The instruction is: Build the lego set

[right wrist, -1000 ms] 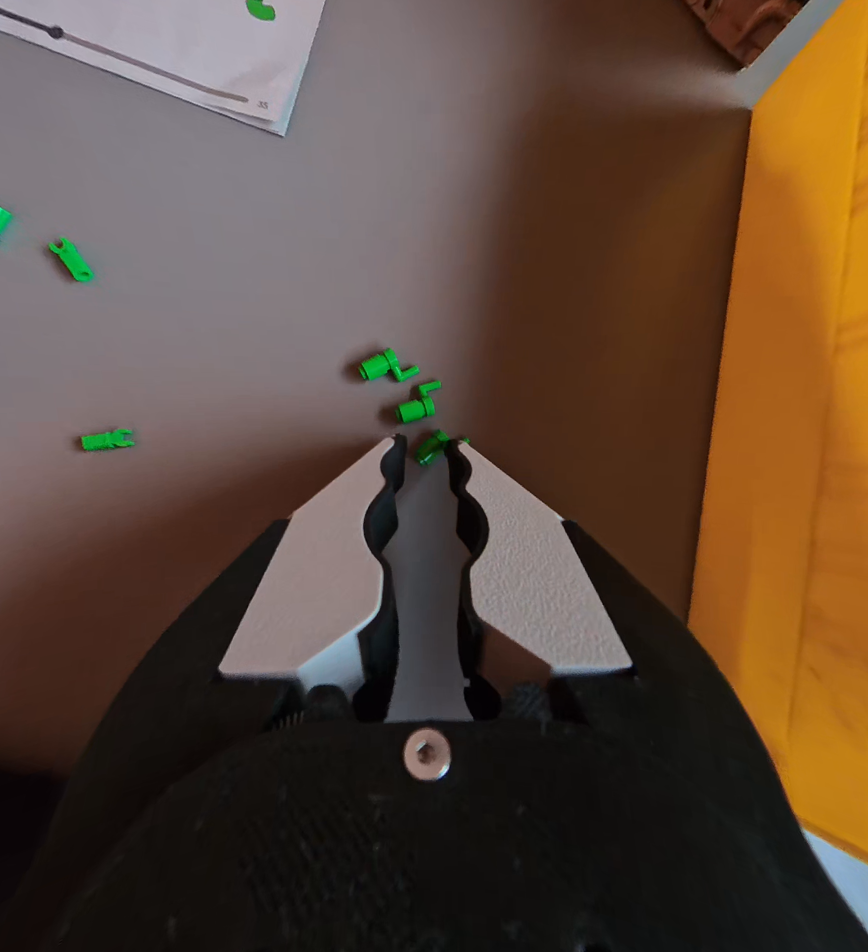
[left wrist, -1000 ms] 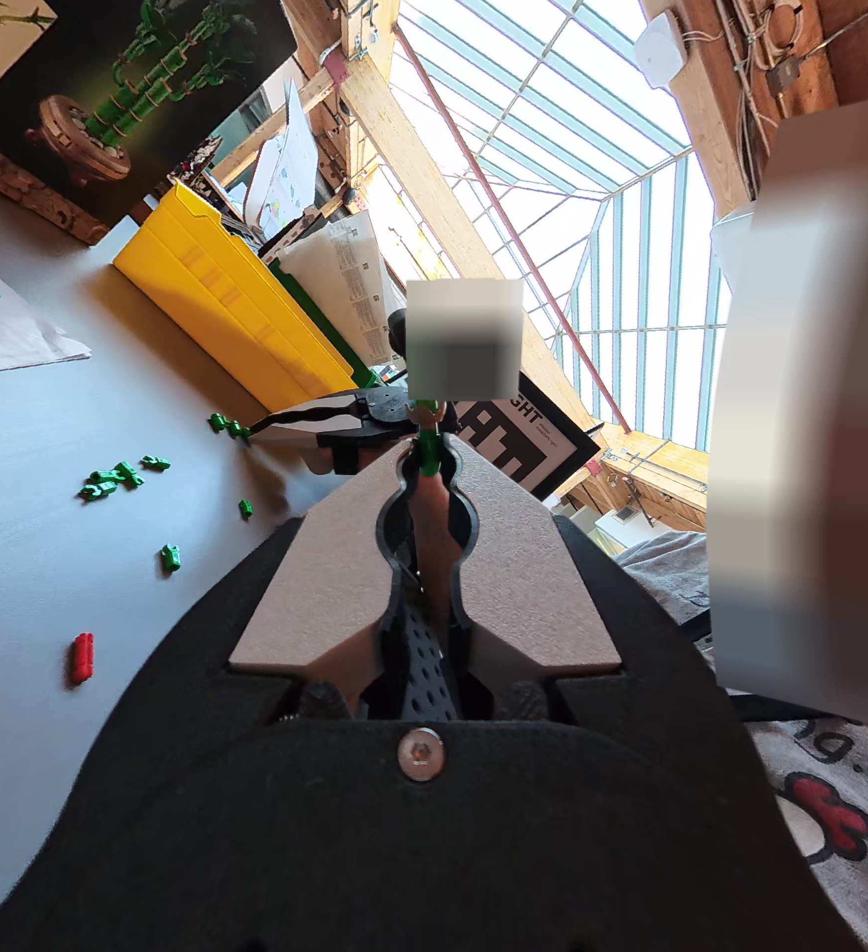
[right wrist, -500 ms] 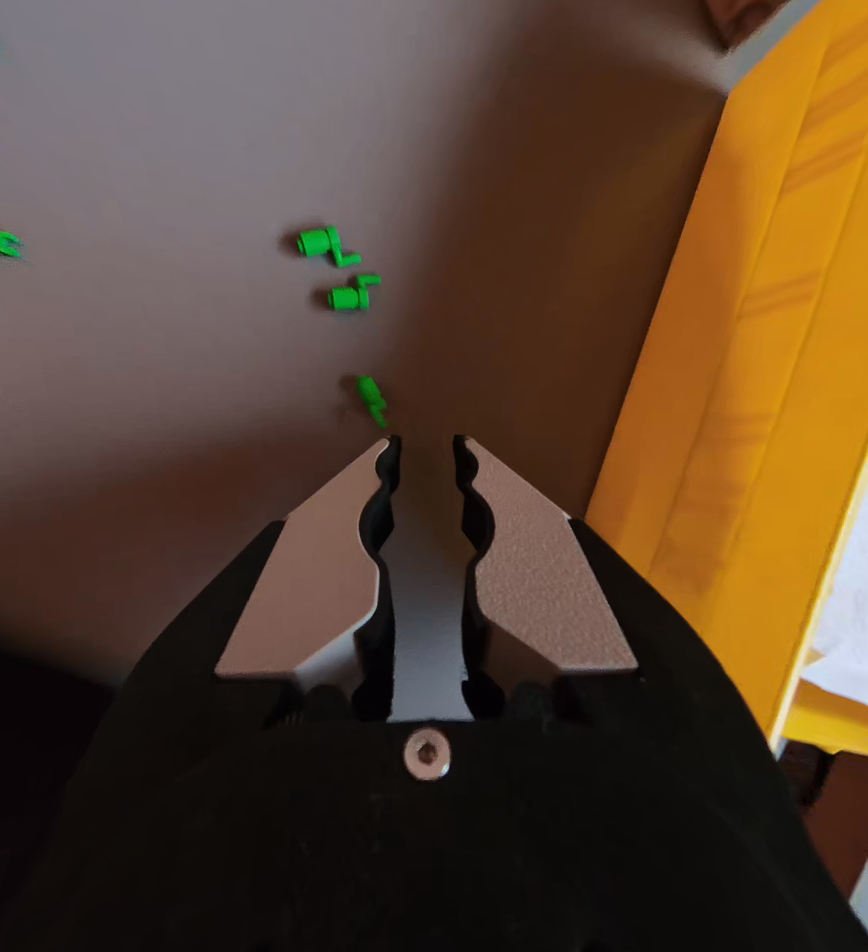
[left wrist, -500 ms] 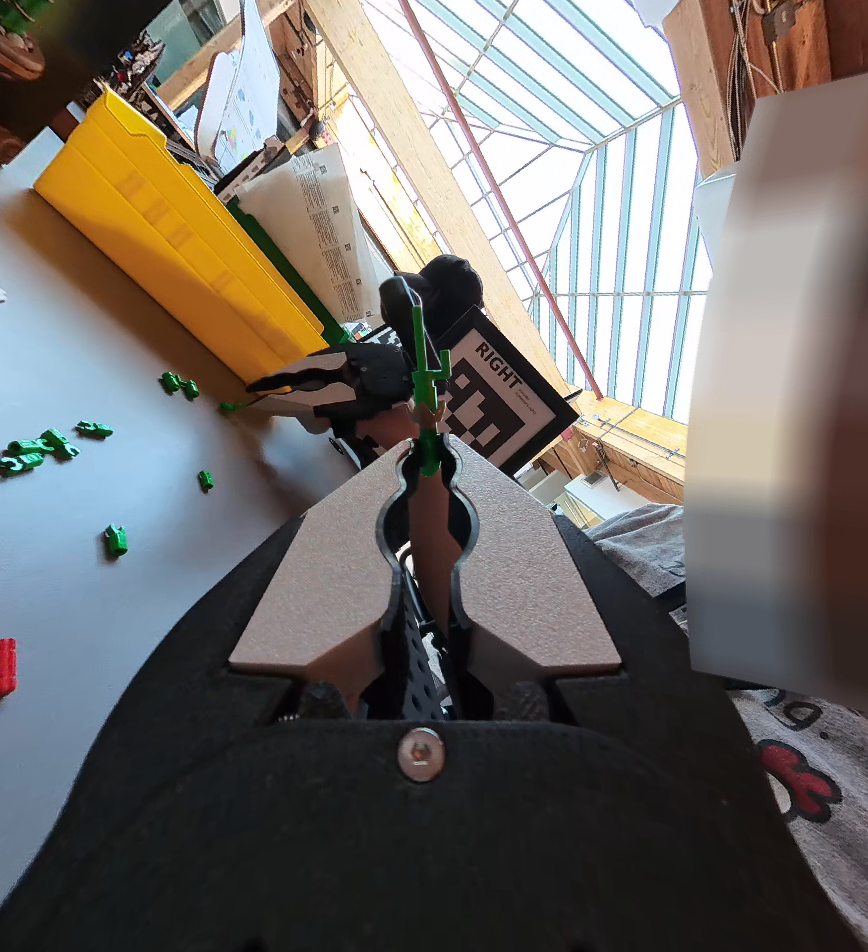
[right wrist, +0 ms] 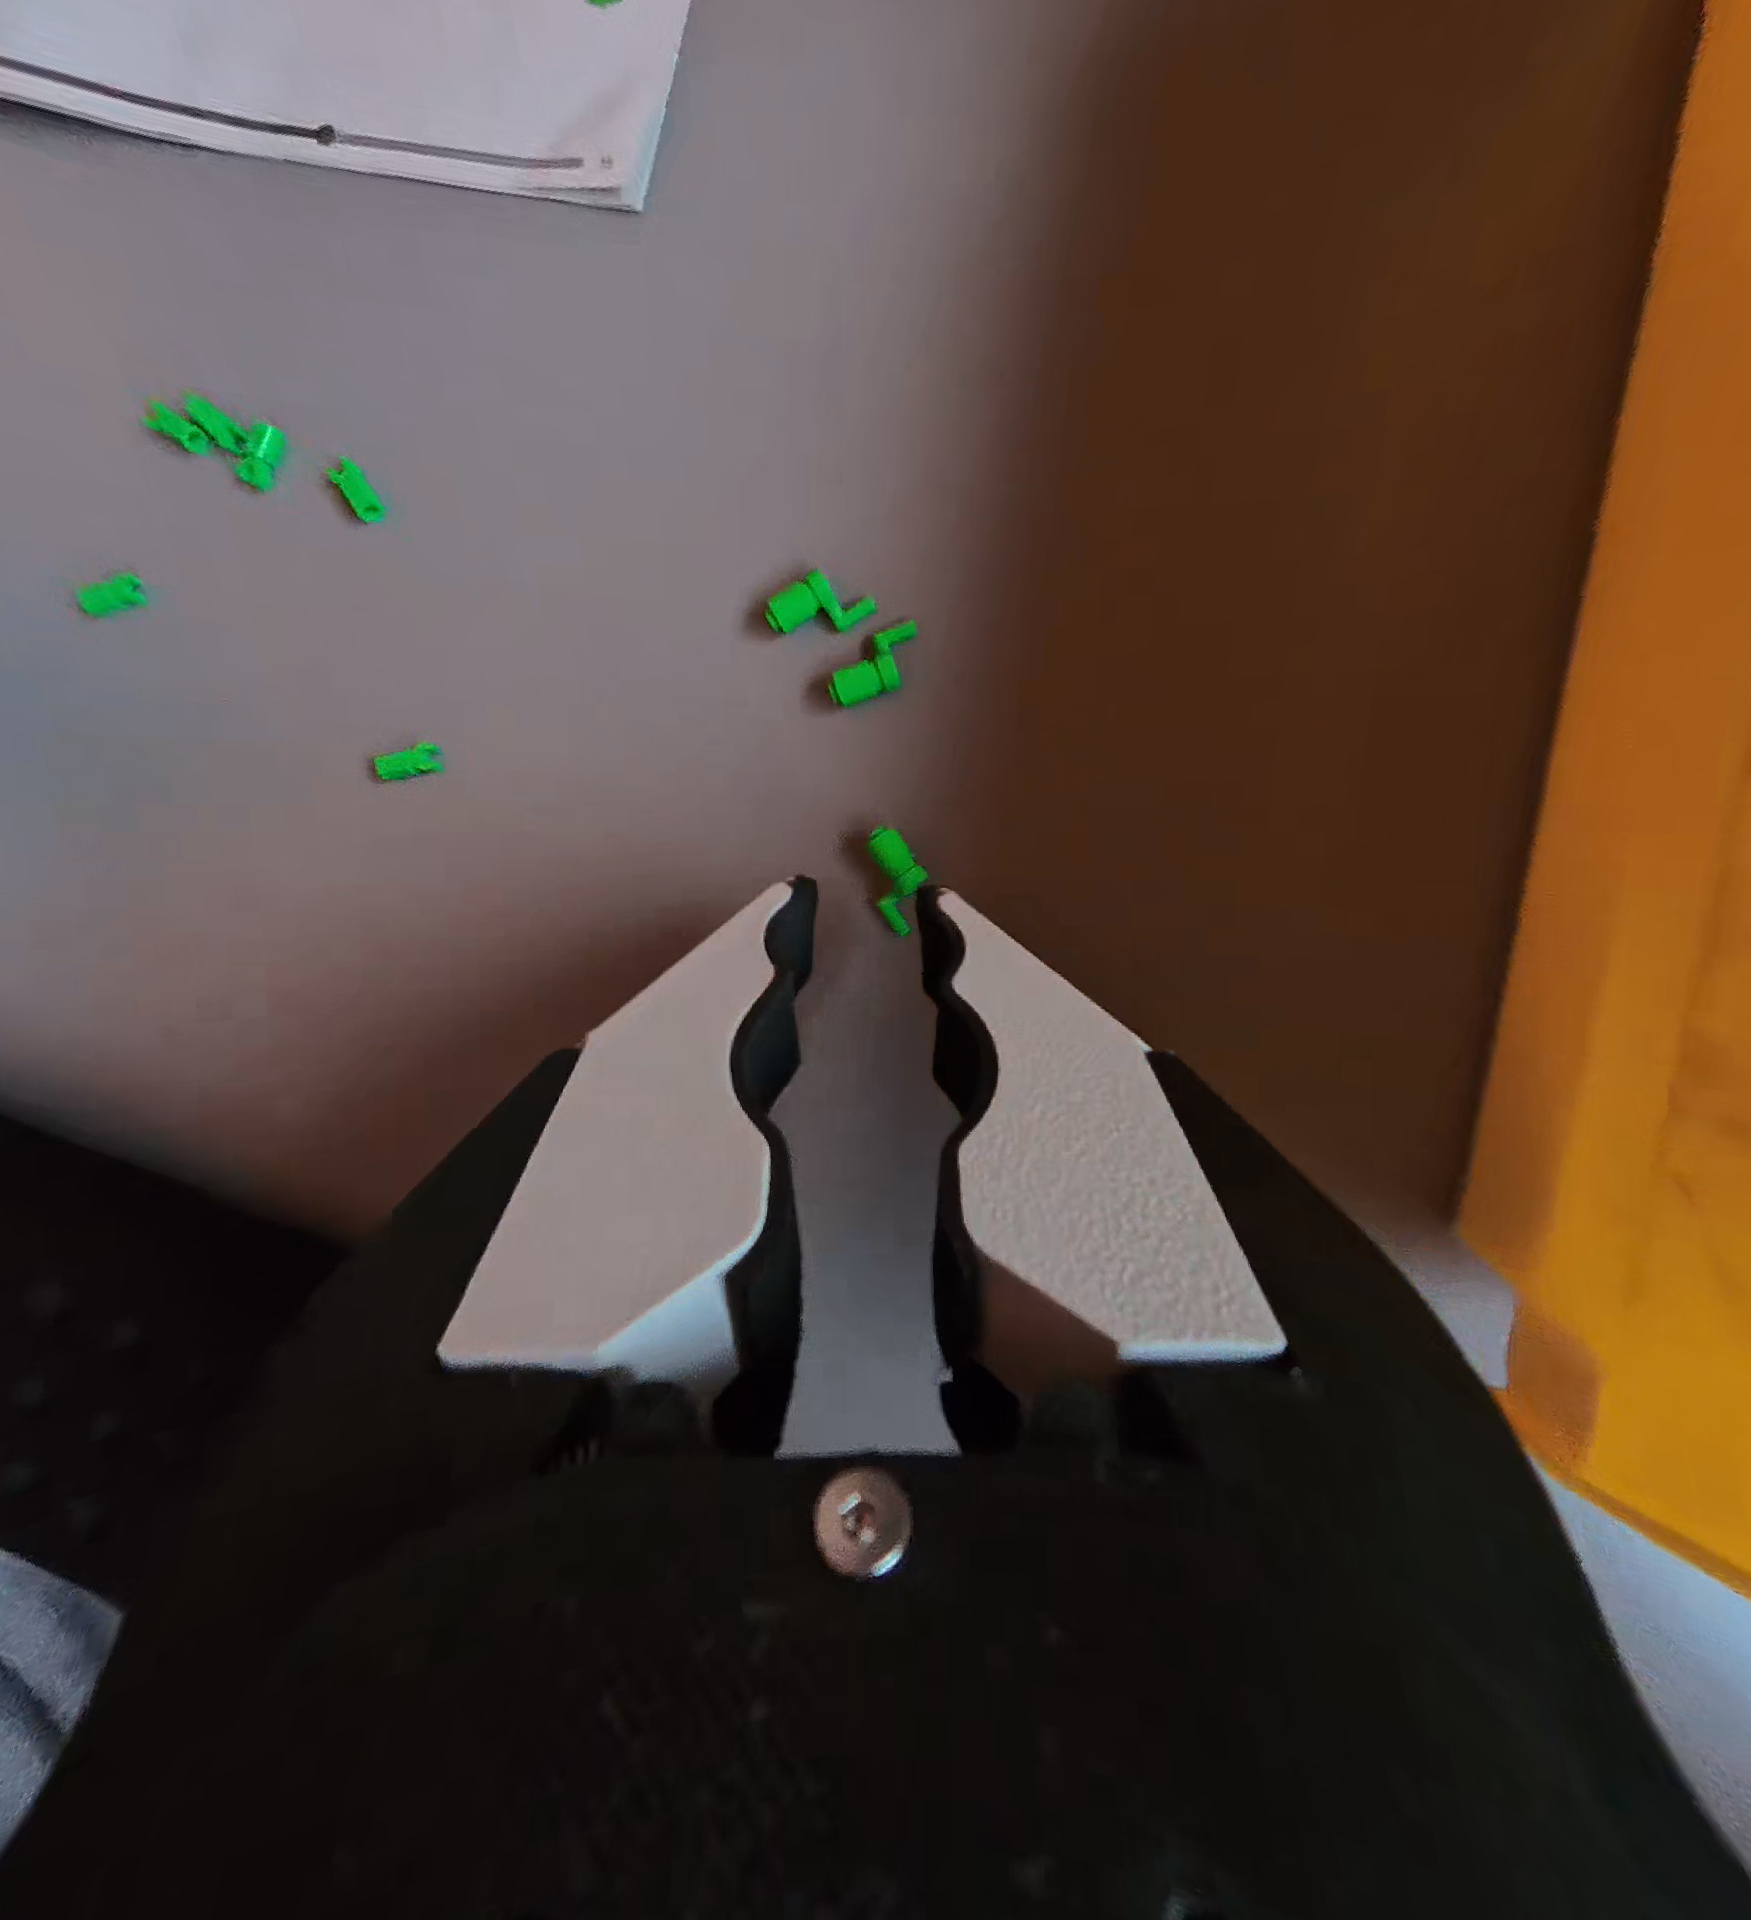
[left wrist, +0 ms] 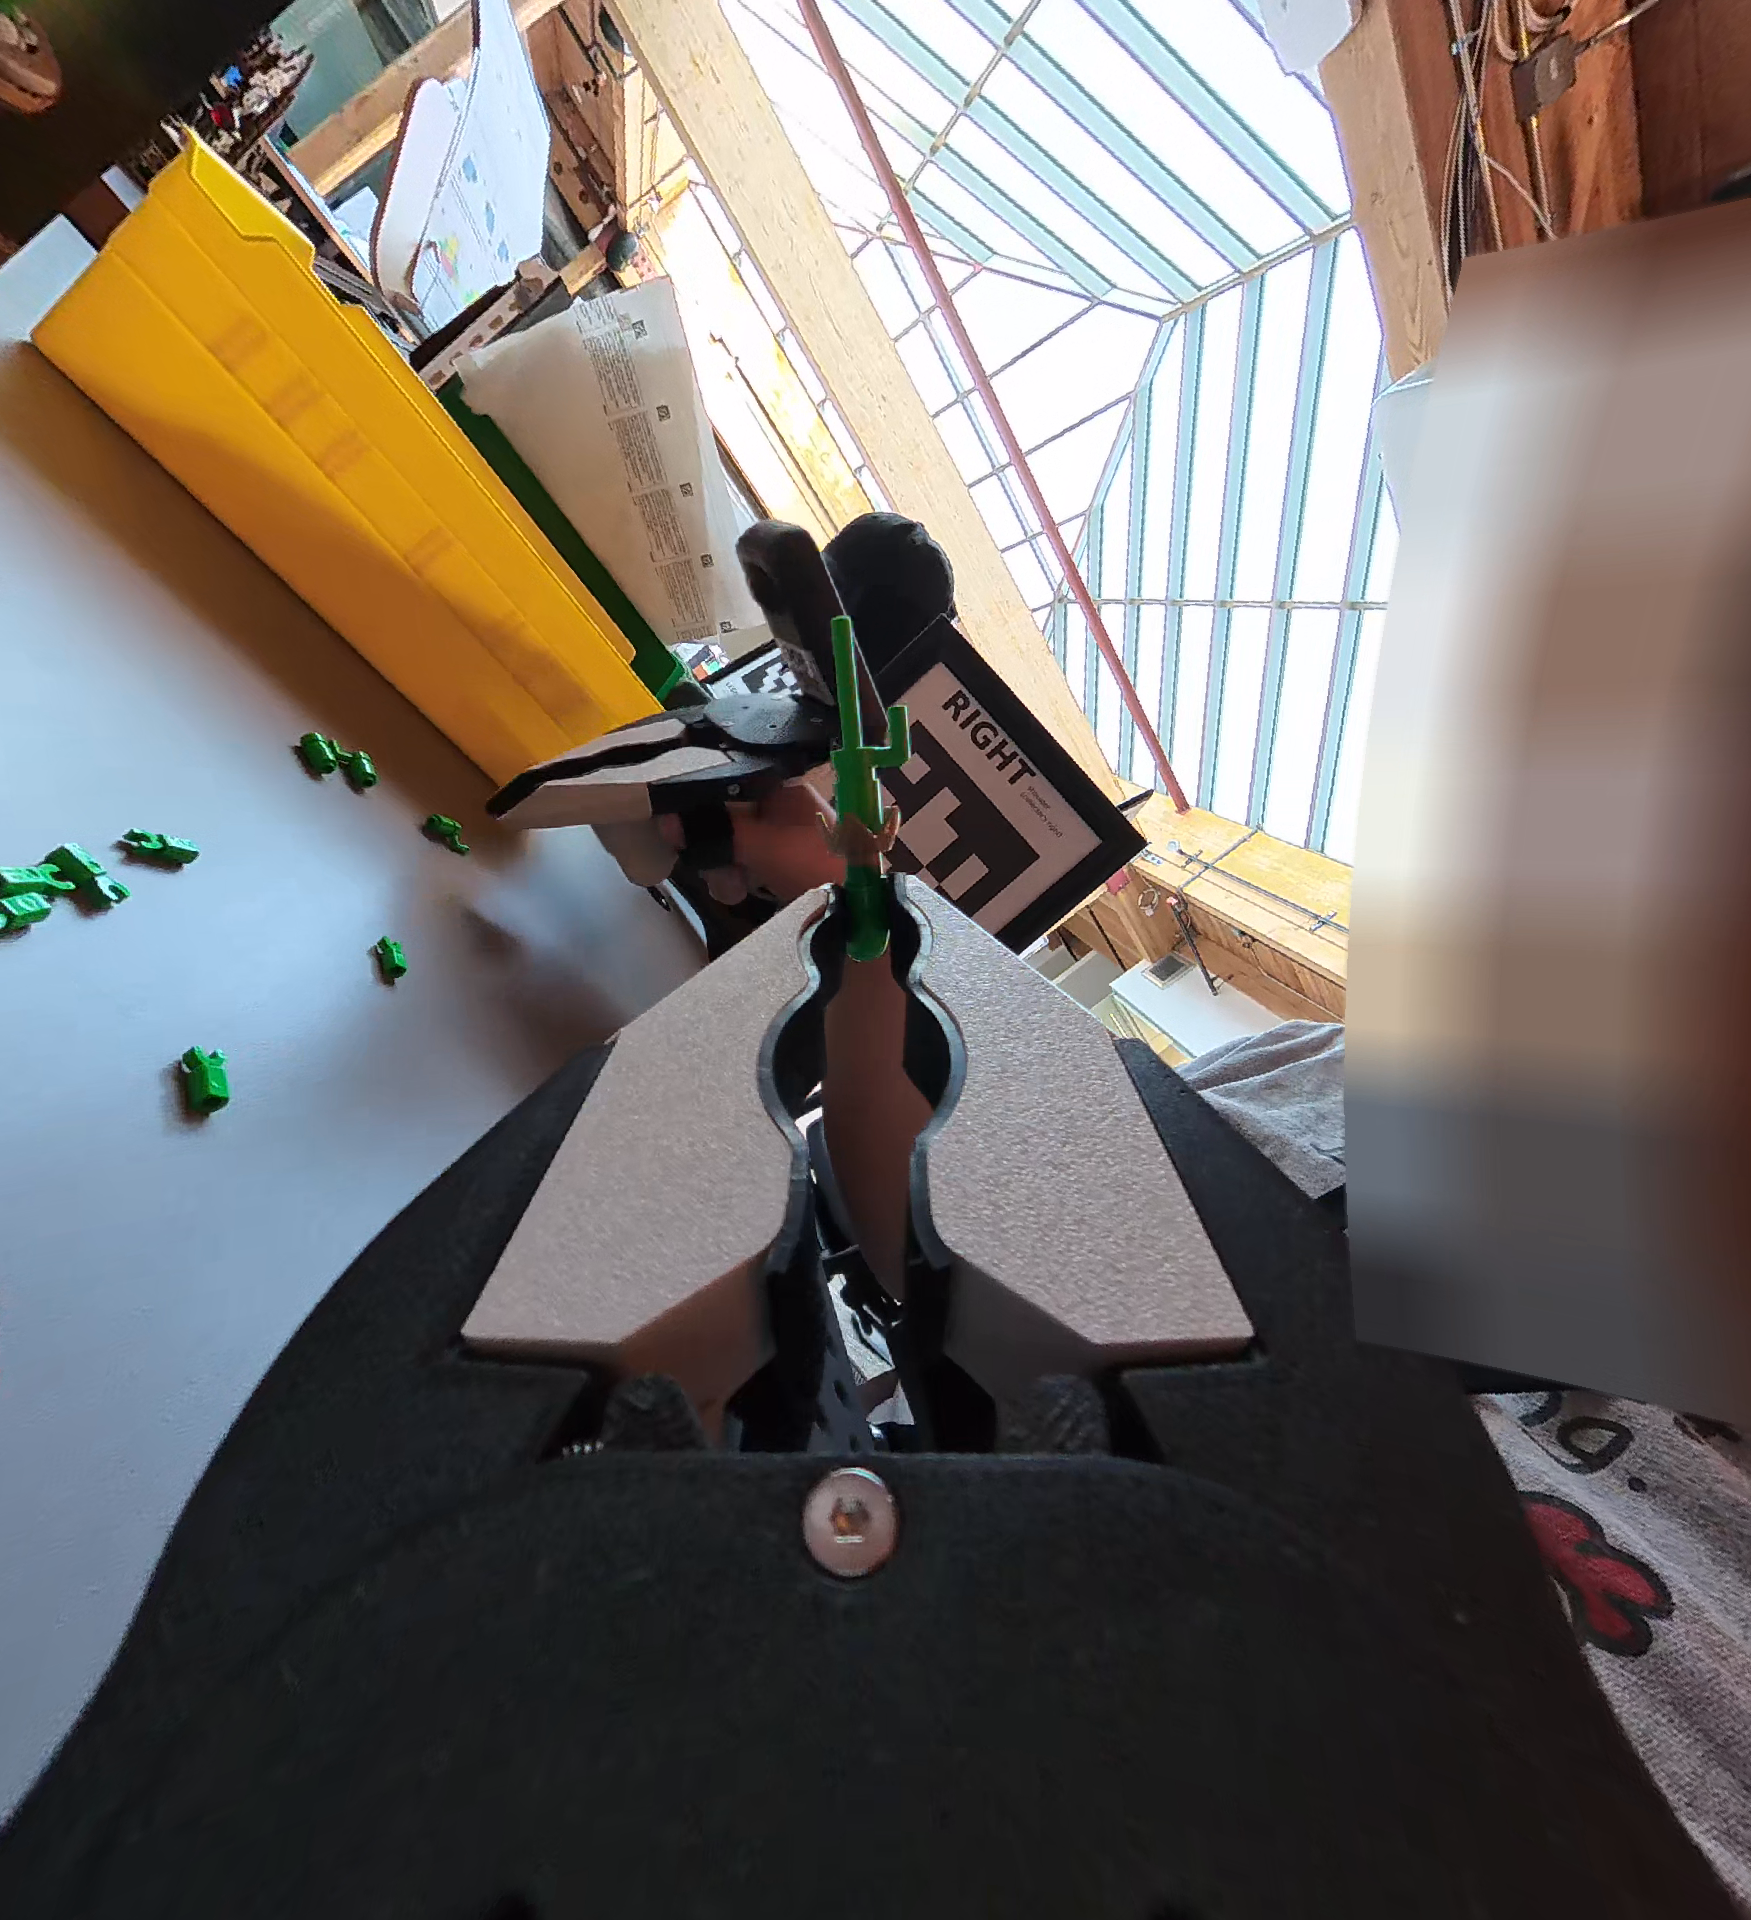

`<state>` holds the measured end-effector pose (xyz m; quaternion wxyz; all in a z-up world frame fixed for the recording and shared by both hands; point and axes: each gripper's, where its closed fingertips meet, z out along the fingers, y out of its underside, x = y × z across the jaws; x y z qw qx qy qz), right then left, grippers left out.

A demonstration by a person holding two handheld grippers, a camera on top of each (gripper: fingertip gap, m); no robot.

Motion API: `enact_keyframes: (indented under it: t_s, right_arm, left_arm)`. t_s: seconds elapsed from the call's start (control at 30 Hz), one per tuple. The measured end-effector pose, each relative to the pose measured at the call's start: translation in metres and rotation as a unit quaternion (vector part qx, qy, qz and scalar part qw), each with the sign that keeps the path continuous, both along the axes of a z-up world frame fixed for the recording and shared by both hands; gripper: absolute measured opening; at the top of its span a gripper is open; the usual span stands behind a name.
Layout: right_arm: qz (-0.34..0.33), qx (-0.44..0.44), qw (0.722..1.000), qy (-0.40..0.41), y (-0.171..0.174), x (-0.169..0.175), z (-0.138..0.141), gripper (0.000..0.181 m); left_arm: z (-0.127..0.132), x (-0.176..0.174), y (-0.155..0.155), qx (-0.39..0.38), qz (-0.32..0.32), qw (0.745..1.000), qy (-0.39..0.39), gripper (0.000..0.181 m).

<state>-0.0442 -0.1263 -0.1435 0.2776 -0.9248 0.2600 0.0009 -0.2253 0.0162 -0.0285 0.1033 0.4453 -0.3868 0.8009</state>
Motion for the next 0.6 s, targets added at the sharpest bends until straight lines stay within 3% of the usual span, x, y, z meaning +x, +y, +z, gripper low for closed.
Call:
enact_keyframes:
  t_s: [0.03,0.2,0.3,0.43,0.5,0.6]
  right_arm:
    - [-0.009,-0.012,1.0,-0.018,-0.002,0.003,-0.003,0.024]
    - [-0.008,-0.038,0.998,-0.057,-0.003,0.004,-0.019,0.026]
    - [-0.01,-0.029,0.997,-0.072,-0.005,0.009,-0.02,0.011]
    - [0.017,0.023,0.999,-0.031,0.003,0.0,-0.018,0.008]
    - [0.061,0.046,0.997,0.013,0.01,-0.017,-0.018,0.0]
    - [0.167,0.034,0.985,-0.035,0.013,-0.029,-0.018,0.001]
  left_arm:
    - [0.0,0.0,0.0,0.002,0.002,1.0,-0.001,0.005]
    - [0.0,0.0,0.001,-0.003,0.001,1.0,0.002,0.005]
    - [-0.001,0.0,-0.001,0.003,0.0,1.0,0.002,0.005]
    - [-0.001,0.0,0.0,0.004,0.001,1.0,0.002,0.005]
    - [-0.001,0.001,0.0,0.004,0.001,1.0,0.003,0.005]
    - [-0.002,0.001,-0.001,0.007,0.0,1.0,0.003,0.005]
